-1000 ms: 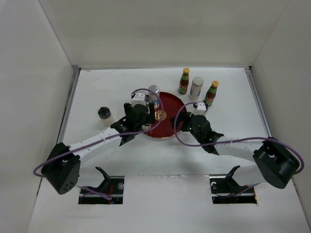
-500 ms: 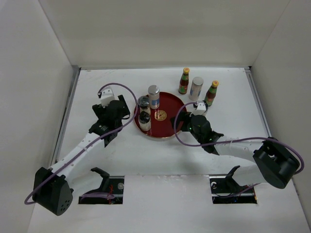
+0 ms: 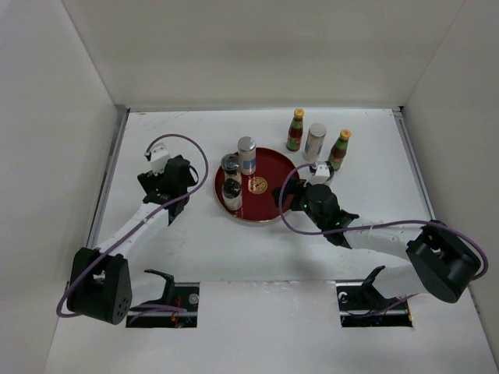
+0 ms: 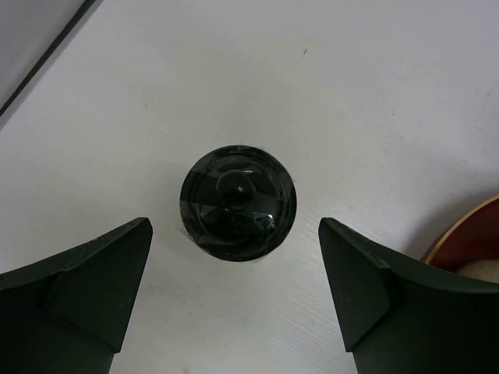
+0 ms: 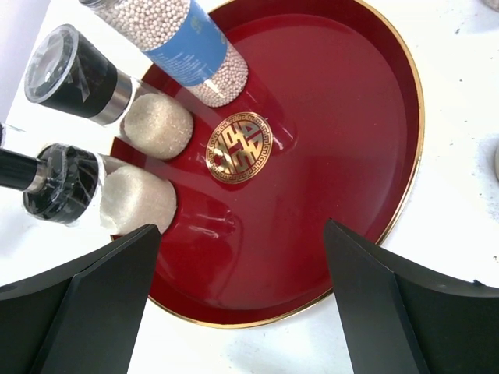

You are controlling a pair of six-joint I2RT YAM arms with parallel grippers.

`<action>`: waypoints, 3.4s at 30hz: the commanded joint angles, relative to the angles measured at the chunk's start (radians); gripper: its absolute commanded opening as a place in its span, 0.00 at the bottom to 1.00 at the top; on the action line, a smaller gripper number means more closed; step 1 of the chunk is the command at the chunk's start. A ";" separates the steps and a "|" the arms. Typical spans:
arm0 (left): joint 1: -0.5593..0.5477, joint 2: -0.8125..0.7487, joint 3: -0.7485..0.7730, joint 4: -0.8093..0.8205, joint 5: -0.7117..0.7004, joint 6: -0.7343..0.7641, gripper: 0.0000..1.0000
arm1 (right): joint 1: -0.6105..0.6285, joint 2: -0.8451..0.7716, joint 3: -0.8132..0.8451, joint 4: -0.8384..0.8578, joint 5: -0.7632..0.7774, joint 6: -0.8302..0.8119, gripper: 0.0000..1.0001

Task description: Organize the condiment bottles

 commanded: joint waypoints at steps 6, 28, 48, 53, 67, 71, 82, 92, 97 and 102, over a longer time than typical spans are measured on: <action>0.043 0.066 -0.022 0.150 0.031 -0.008 0.86 | 0.011 0.008 0.046 0.062 -0.040 0.006 0.92; -0.157 -0.322 0.088 0.121 -0.026 0.052 0.40 | 0.005 -0.028 0.022 0.066 -0.011 0.010 0.92; -0.665 0.141 0.298 0.466 0.055 0.169 0.40 | -0.147 -0.239 -0.115 0.062 0.130 0.105 0.87; -0.684 0.221 0.271 0.492 0.043 0.158 0.40 | -0.165 -0.241 -0.119 0.058 0.127 0.110 0.87; -0.736 0.264 0.088 0.474 0.054 0.041 0.40 | -0.161 -0.218 -0.112 0.065 0.113 0.112 0.87; -0.744 0.269 0.062 0.468 0.054 0.021 0.41 | -0.161 -0.207 -0.103 0.063 0.113 0.102 0.87; -0.741 0.227 0.064 0.445 0.040 0.049 0.85 | -0.161 -0.213 -0.103 0.072 0.113 0.089 0.92; -0.730 0.102 0.140 0.566 0.100 0.219 0.84 | -0.104 -0.273 -0.083 0.077 0.119 0.015 0.81; -0.652 -0.018 0.061 0.664 0.072 0.205 0.38 | -0.066 -0.276 -0.037 0.046 0.113 -0.031 0.48; -0.535 -0.162 -0.112 0.676 -0.011 0.107 0.22 | -0.035 -0.218 0.061 -0.044 0.115 -0.042 0.18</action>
